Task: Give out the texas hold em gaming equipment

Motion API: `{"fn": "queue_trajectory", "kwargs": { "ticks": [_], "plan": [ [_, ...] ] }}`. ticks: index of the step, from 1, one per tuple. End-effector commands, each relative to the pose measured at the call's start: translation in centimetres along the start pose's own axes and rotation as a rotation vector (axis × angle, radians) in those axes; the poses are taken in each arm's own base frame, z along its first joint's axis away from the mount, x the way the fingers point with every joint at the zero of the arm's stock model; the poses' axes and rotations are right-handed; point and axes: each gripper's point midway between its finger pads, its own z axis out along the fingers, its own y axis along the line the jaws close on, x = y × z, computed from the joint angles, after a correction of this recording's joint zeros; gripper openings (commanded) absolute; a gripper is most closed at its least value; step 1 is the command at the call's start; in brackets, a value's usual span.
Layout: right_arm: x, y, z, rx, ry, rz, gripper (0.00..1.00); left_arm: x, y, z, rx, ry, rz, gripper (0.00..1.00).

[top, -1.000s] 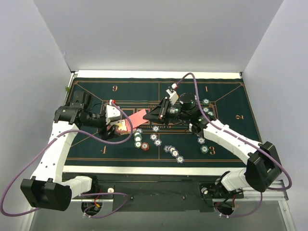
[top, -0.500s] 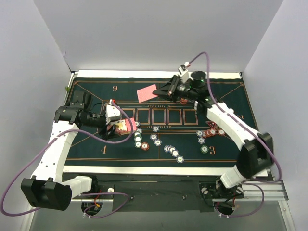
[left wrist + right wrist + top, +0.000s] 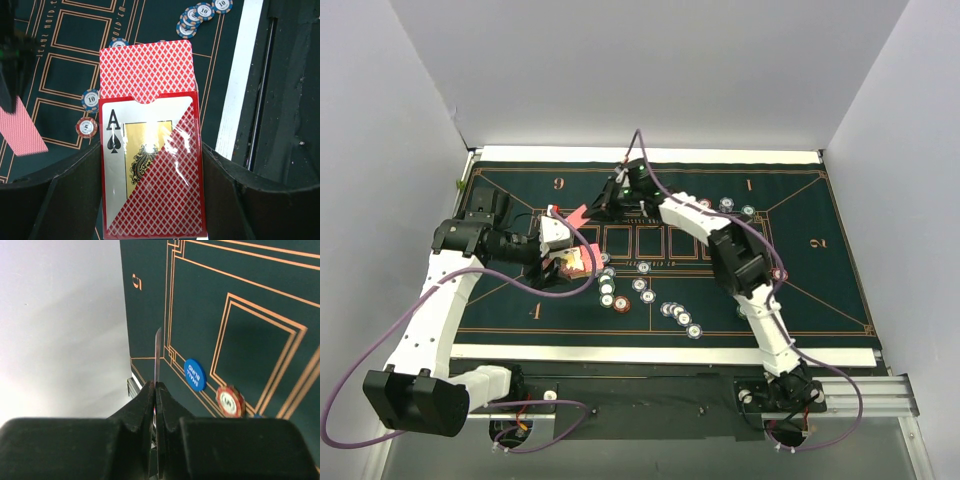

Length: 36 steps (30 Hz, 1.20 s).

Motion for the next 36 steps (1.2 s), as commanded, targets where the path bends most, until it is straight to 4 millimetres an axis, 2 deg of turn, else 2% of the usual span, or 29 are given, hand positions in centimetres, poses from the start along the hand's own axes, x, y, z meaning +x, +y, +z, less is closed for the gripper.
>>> {"fn": "queue_trajectory", "kwargs": {
  "ticks": [1, 6, 7, 10, 14, 17, 20, 21, 22, 24, 26, 27, 28, 29, 30, 31, 32, 33, 34, 35, 36],
  "plan": [
    [1.3, 2.5, 3.1, -0.060, 0.028, -0.001, 0.00, -2.4, 0.2, -0.9, -0.015, -0.072, 0.054, 0.39],
    [2.9, 0.1, 6.4, -0.035, 0.050, 0.054, 0.01, -2.6, 0.1, -0.9, -0.020, -0.076, 0.057, 0.39],
    [3.1, 0.5, 6.8, -0.054, 0.047, 0.056, 0.02, -2.6, 0.2, -0.9, -0.022, -0.077, 0.052, 0.39],
    [3.4, -0.6, 7.9, -0.026, 0.038, 0.059, 0.06, -2.6, 0.0, -0.9, -0.019, -0.079, 0.043, 0.39],
    [3.5, -1.7, 8.3, 0.034, 0.039, 0.027, 0.38, -2.8, -0.2, -1.1, -0.024, -0.085, 0.046, 0.39],
    [3.4, -2.1, 7.7, 0.070, 0.034, 0.017, 0.49, -2.9, -0.5, -1.2, -0.024, -0.090, 0.049, 0.39],
    [2.6, -0.9, 6.2, 0.056, 0.018, -0.006, 0.57, -2.9, -0.7, -1.3, -0.021, -0.090, 0.048, 0.39],
    [2.1, 0.1, 5.3, 0.043, 0.007, -0.016, 0.58, -2.9, -0.8, -1.3, -0.018, -0.089, 0.046, 0.39],
    [1.7, 0.4, 4.7, 0.038, 0.001, -0.023, 0.64, -2.9, -0.8, -1.3, -0.018, -0.089, 0.048, 0.39],
    [0.8, 2.3, 2.8, 0.006, -0.020, -0.043, 0.69, -2.8, -0.9, -1.2, -0.016, -0.088, 0.046, 0.39],
    [-0.1, 4.6, 0.4, -0.036, -0.048, -0.061, 0.80, -2.7, -0.9, -1.2, -0.013, -0.089, 0.040, 0.39],
    [-0.5, 5.7, -1.6, -0.052, -0.066, -0.067, 0.80, -2.6, -0.9, -1.2, -0.013, -0.089, 0.040, 0.39],
    [-0.2, 5.1, -2.5, -0.046, -0.067, -0.062, 0.85, -2.6, -0.9, -1.1, -0.011, -0.088, 0.037, 0.39],
    [-0.8, 7.5, -4.9, -0.085, -0.099, -0.086, 0.85, -2.5, -0.9, -1.1, -0.012, -0.088, 0.032, 0.39],
    [-0.1, 6.2, -5.3, -0.070, -0.092, -0.072, 0.86, -2.6, -0.8, -1.1, -0.014, -0.092, 0.032, 0.39],
    [-0.3, 8.4, -7.7, -0.109, -0.119, -0.090, 0.89, -2.5, -0.8, -1.0, -0.013, -0.091, 0.028, 0.39],
    [0.4, 6.9, -8.2, -0.094, -0.115, -0.073, 0.90, -2.4, -0.7, -0.9, -0.012, -0.090, 0.029, 0.39],
    [0.6, 8.6, -10.4, -0.126, -0.133, -0.093, 0.91, -2.4, -0.7, -0.9, -0.013, -0.093, 0.026, 0.39],
    [1.6, 7.0, -10.7, -0.107, -0.125, -0.072, 0.91, -2.4, -0.5, -0.8, -0.018, -0.097, 0.026, 0.39],
    [2.1, 8.9, -12.7, -0.147, -0.139, -0.097, 0.92, -2.4, -0.5, -0.7, -0.017, -0.096, 0.023, 0.39],
    [3.2, 8.1, -13.2, -0.140, -0.131, -0.091, 0.93, -2.4, -0.3, -0.7, -0.022, -0.099, 0.021, 0.40]
  ]
}}
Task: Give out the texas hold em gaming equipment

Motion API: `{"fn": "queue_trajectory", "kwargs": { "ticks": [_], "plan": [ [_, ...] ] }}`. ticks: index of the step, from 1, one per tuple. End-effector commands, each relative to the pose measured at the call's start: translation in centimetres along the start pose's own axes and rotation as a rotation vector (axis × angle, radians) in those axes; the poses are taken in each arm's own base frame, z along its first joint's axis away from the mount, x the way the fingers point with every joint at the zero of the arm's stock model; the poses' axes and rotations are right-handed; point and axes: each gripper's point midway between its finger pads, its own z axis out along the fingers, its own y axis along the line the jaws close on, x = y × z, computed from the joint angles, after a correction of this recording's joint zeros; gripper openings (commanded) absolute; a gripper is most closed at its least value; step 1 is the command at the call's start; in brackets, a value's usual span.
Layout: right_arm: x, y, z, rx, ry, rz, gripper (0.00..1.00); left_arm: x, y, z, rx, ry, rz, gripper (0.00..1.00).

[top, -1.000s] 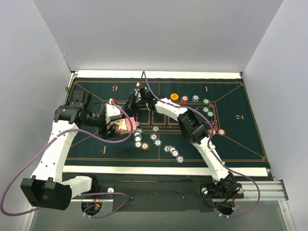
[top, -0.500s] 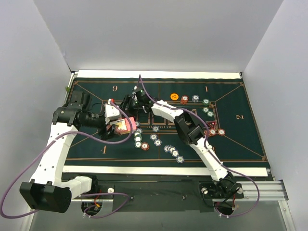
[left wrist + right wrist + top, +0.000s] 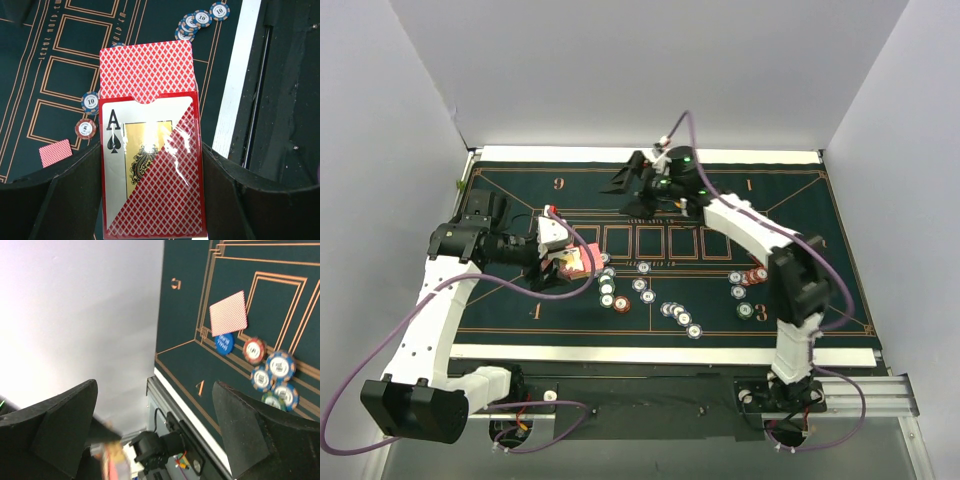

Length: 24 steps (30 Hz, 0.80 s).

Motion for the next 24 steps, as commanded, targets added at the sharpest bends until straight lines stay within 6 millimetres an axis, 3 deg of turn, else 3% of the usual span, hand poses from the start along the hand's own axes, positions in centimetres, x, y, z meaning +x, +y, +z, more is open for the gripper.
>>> {"fn": "queue_trajectory", "kwargs": {
  "ticks": [1, 2, 3, 6, 9, 12, 19, 24],
  "plan": [
    [2.8, 4.9, -5.9, -0.141, -0.013, -0.096, 0.94, -1.7, 0.5, -0.1, -0.011, -0.078, 0.028, 0.40],
    [3.9, 3.9, -6.5, -0.122, 0.001, -0.095, 0.94, -1.8, 0.6, -0.1, -0.014, -0.082, 0.031, 0.40],
    [4.7, 4.7, -7.7, -0.137, 0.002, -0.114, 0.94, -1.8, 0.7, 0.0, -0.014, -0.082, 0.033, 0.40],
    [7.7, 4.4, -9.6, -0.139, 0.029, -0.139, 0.95, -1.9, 1.0, 0.0, -0.018, -0.084, 0.036, 0.40],
    [11.0, 4.1, -10.1, -0.116, 0.087, -0.175, 0.95, -2.0, 1.2, 0.0, -0.022, -0.088, 0.037, 0.40],
    [12.9, 4.5, -10.2, -0.108, 0.121, -0.214, 0.95, -2.2, 1.1, 0.0, -0.019, -0.090, 0.041, 0.40],
    [13.4, 6.0, -8.6, -0.146, 0.137, -0.200, 0.91, -2.4, 1.0, 0.0, -0.015, -0.098, 0.038, 0.40],
    [14.2, 5.9, -6.7, -0.135, 0.158, -0.182, 0.85, -2.6, 0.8, -0.2, -0.016, -0.102, 0.041, 0.40]
  ]
}}
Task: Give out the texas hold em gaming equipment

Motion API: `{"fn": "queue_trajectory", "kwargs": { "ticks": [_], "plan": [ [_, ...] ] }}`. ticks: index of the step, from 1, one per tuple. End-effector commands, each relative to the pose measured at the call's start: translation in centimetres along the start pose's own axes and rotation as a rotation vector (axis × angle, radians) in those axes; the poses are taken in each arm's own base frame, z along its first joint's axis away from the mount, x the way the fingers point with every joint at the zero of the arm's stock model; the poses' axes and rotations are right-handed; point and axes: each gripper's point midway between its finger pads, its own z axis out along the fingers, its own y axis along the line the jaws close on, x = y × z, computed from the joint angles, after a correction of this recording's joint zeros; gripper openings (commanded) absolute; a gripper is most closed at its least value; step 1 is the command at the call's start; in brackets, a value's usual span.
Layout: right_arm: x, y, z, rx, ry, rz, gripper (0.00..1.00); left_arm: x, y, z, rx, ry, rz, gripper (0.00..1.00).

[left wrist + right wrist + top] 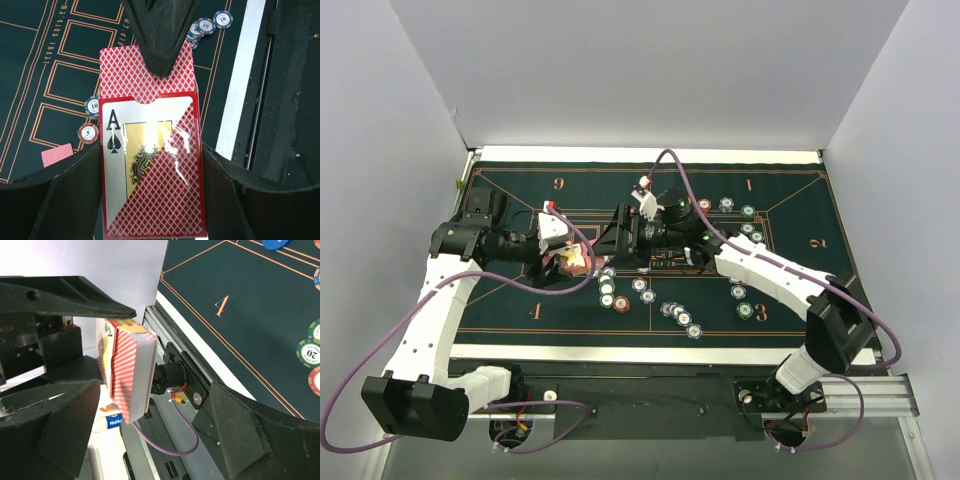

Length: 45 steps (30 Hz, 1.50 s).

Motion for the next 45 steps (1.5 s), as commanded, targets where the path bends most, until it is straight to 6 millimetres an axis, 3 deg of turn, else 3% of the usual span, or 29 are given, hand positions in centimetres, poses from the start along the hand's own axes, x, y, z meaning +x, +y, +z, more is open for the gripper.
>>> {"fn": "queue_trajectory", "kwargs": {
  "ticks": [1, 4, 11, 17, 31, 45],
  "plan": [
    [-0.6, 1.9, 1.7, -0.051, -0.013, -0.011, 0.83, -2.3, 0.0, -0.5, -0.004, -0.080, 0.060, 0.40],
    [-0.8, 2.6, 2.1, -0.082, -0.022, -0.007, 0.78, -2.3, 0.0, -0.6, 0.000, -0.079, 0.060, 0.40],
    [-0.4, 1.8, 1.9, -0.065, -0.022, 0.003, 0.58, -2.7, -0.1, -0.7, -0.001, -0.092, 0.067, 0.40],
    [-0.4, 1.3, 1.3, -0.054, -0.037, 0.009, 0.48, -2.9, -0.2, -0.7, 0.003, -0.099, 0.063, 0.40],
    [-1.5, 0.0, -0.6, -0.051, -0.084, 0.047, 0.42, -3.2, -0.3, -0.8, 0.003, -0.108, 0.065, 0.40],
    [-3.4, 1.5, -4.0, -0.102, -0.157, 0.098, 0.29, -3.0, -0.2, -0.5, 0.008, -0.109, 0.054, 0.39]
  ]
}}
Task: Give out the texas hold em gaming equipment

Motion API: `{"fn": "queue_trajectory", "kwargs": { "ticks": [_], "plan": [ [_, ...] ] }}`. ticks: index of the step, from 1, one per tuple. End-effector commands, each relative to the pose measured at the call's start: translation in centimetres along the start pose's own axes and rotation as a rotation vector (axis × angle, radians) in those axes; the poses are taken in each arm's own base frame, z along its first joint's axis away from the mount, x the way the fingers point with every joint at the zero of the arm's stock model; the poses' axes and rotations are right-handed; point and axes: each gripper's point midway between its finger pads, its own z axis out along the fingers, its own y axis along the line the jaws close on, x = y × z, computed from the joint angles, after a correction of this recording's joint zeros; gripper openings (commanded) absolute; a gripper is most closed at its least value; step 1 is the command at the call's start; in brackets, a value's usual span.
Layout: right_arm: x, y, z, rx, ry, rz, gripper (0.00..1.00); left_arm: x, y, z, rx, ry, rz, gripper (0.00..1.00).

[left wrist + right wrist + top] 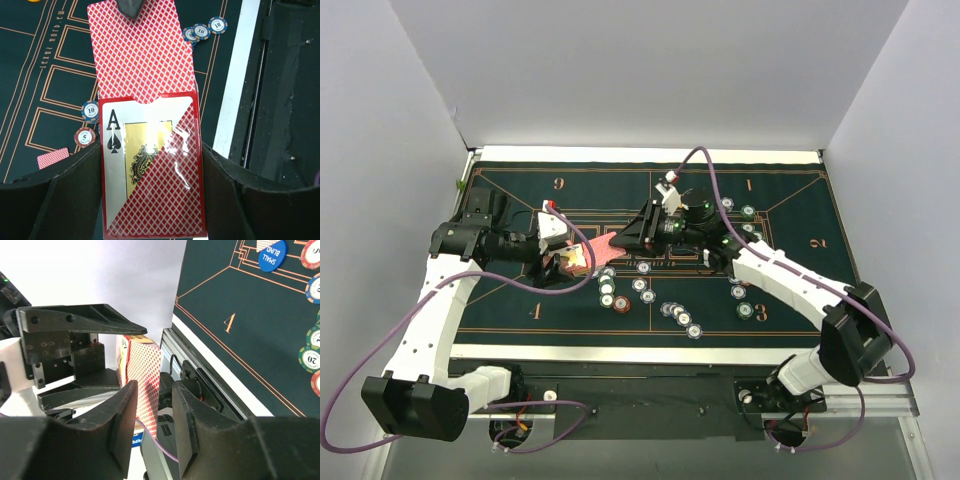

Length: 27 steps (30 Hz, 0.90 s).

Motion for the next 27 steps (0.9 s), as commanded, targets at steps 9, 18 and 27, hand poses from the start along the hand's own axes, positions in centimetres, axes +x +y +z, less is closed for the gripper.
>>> {"fn": "queue_trajectory", "kwargs": {
  "ticks": [9, 18, 27],
  "plan": [
    [-1.7, 3.6, -2.9, -0.140, -0.058, 0.044, 0.19, -2.6, 0.3, -0.5, -0.008, -0.087, 0.064, 0.39],
    [-0.1, 4.3, -1.7, -0.159, 0.005, 0.022, 0.44, -2.8, 0.5, -0.6, -0.012, -0.087, 0.066, 0.39],
    [0.1, 3.7, -1.2, -0.122, 0.017, 0.021, 0.23, -3.0, 0.7, -0.6, -0.017, -0.088, 0.068, 0.39]
  ]
}}
